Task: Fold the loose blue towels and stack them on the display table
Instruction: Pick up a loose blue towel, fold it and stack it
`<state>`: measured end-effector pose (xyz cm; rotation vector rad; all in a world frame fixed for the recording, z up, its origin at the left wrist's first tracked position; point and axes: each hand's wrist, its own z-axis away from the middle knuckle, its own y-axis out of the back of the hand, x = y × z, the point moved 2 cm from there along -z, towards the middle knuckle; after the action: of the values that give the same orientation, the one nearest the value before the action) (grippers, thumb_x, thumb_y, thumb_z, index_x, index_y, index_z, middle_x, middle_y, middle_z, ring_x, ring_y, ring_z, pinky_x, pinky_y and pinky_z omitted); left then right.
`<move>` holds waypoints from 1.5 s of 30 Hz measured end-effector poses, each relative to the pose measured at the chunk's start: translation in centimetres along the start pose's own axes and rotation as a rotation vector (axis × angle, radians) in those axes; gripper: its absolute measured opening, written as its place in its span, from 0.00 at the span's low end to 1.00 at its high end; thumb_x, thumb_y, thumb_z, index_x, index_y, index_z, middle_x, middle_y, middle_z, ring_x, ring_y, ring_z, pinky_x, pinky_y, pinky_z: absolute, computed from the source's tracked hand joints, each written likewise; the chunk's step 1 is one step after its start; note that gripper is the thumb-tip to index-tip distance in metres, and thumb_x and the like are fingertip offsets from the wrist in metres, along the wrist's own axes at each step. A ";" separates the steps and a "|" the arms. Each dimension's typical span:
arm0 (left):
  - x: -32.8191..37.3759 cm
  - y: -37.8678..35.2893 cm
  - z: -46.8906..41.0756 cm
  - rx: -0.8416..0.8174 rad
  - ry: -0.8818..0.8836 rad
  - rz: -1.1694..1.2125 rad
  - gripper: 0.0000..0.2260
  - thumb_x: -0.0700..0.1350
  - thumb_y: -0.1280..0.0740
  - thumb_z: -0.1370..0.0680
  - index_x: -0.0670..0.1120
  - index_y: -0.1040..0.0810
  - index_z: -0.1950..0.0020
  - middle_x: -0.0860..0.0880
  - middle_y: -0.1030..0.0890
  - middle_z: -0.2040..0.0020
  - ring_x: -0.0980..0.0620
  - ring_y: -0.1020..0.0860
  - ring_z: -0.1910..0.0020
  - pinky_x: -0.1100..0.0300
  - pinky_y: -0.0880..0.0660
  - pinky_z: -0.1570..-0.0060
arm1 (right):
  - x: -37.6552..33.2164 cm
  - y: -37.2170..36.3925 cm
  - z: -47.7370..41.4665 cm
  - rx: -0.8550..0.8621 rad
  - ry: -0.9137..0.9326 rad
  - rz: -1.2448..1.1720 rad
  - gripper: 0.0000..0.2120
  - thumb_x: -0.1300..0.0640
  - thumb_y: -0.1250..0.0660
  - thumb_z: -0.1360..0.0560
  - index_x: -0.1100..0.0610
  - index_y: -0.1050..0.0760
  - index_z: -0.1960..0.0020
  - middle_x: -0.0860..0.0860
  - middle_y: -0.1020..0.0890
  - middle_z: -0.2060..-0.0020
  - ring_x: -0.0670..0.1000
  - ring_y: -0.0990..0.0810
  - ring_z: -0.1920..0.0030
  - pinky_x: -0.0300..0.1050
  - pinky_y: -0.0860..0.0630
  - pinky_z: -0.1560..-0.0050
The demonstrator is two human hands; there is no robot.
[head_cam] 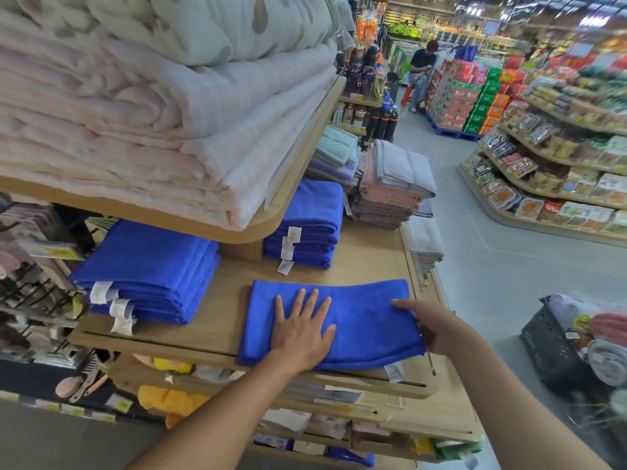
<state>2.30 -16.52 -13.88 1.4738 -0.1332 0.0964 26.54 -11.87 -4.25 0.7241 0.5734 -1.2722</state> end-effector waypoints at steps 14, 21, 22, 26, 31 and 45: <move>-3.2 2.6 0.4 0.268 0.129 0.317 0.25 0.57 0.49 0.17 0.53 0.37 0.21 0.51 0.40 0.19 0.49 0.48 0.18 0.40 0.51 0.21 | -6.8 -11.8 2.0 -0.044 0.454 0.311 0.14 0.57 0.26 0.28 0.50 0.24 0.45 0.52 0.18 0.62 0.48 0.19 0.68 0.38 0.25 0.73; -8.6 3.9 2.7 0.346 0.429 1.408 0.16 0.47 0.46 0.13 0.45 0.24 0.31 0.48 0.21 0.33 0.48 0.26 0.31 0.55 0.33 0.28 | -7.1 -20.2 0.6 -0.038 0.522 0.632 0.16 0.53 0.30 0.29 0.62 0.25 0.47 0.56 0.20 0.65 0.57 0.20 0.64 0.55 0.17 0.54; -8.8 3.7 2.9 0.307 0.412 1.456 0.17 0.50 0.46 0.13 0.46 0.22 0.33 0.48 0.20 0.36 0.47 0.24 0.33 0.51 0.31 0.29 | -6.6 -21.5 0.3 -0.048 0.542 0.670 0.14 0.53 0.30 0.29 0.63 0.25 0.51 0.57 0.19 0.64 0.58 0.20 0.63 0.54 0.19 0.56; -9.6 4.0 2.2 0.314 0.473 1.596 0.16 0.47 0.47 0.13 0.51 0.19 0.47 0.50 0.17 0.47 0.47 0.23 0.38 0.52 0.29 0.33 | -3.8 -24.5 -0.8 -0.156 0.573 0.742 0.08 0.53 0.32 0.23 0.57 0.23 0.55 0.56 0.20 0.63 0.58 0.20 0.58 0.48 0.25 0.59; -11.0 4.1 1.5 0.322 0.428 1.174 0.17 0.42 0.42 0.15 0.44 0.29 0.25 0.47 0.29 0.24 0.49 0.32 0.25 0.55 0.38 0.25 | -1.9 -20.0 -1.3 -0.020 0.740 0.617 0.10 0.53 0.39 0.20 0.48 0.19 0.44 0.45 0.16 0.54 0.50 0.17 0.50 0.50 0.21 0.49; -9.5 0.2 0.5 0.150 0.107 0.175 0.28 0.57 0.49 0.15 0.51 0.51 0.16 0.53 0.53 0.16 0.53 0.56 0.18 0.49 0.53 0.20 | 4.7 -18.3 -2.4 0.291 1.076 1.238 0.35 0.35 0.47 0.20 0.58 0.30 0.23 0.53 0.29 0.24 0.54 0.33 0.22 0.53 0.38 0.23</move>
<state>-7.19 -16.85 -15.02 1.6007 -0.1707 0.3331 9.68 -15.49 -12.34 1.6660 0.5924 0.2885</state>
